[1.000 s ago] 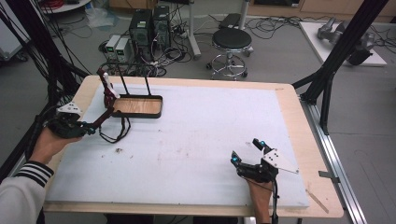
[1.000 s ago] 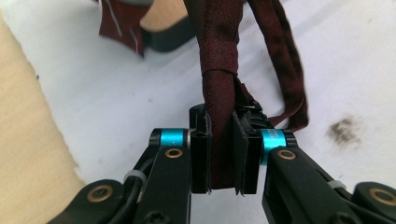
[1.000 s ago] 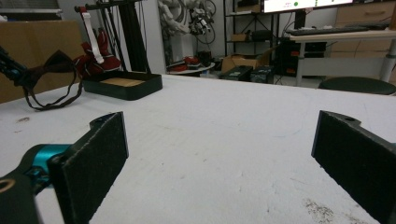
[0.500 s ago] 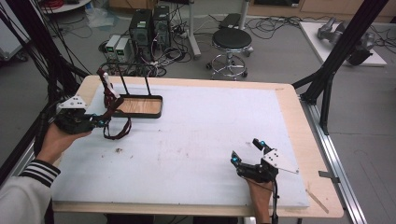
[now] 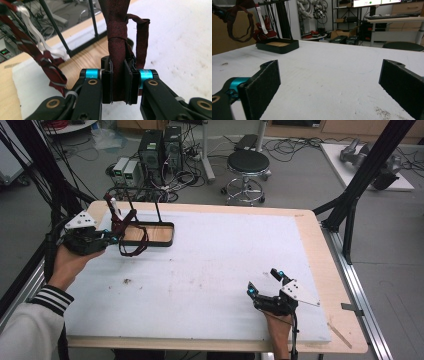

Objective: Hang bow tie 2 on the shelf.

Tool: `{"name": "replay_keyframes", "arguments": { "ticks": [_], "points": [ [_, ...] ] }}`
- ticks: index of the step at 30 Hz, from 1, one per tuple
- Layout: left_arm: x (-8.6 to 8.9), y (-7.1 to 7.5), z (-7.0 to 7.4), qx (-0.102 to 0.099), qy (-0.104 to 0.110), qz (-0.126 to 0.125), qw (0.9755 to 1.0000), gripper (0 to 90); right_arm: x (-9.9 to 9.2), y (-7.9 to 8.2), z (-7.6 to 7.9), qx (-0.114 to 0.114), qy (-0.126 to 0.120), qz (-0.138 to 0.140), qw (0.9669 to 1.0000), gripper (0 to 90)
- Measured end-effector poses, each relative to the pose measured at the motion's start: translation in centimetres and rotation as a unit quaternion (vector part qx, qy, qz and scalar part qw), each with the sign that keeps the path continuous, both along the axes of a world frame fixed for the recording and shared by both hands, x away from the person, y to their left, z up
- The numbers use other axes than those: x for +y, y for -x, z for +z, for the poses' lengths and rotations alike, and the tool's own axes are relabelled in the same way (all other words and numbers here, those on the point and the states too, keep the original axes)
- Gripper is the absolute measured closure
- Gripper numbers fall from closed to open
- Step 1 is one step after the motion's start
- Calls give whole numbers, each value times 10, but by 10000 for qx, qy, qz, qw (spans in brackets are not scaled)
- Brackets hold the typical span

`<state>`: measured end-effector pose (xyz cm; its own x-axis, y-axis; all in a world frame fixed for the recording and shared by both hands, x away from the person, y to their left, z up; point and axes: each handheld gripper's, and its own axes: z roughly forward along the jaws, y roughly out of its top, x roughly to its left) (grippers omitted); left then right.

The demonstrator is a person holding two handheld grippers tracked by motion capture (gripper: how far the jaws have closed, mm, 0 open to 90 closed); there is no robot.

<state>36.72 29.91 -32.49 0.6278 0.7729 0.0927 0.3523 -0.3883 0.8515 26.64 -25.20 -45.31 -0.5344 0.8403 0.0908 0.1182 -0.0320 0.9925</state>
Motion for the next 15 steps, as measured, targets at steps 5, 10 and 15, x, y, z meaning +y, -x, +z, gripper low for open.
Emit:
{"name": "replay_keyframes", "arguments": {
  "ticks": [5,10,15],
  "points": [
    [-8,-2,9,-203,63,111,9997,792,0,0,0,9,-5,13,10000,28],
    [-20,-7,16,-418,174,234,9987,791,0,0,0,11,-12,10,10000,28],
    [-34,-12,20,-593,214,331,9975,791,-1,0,0,8,-1,28,10000,28]
  ]
}}
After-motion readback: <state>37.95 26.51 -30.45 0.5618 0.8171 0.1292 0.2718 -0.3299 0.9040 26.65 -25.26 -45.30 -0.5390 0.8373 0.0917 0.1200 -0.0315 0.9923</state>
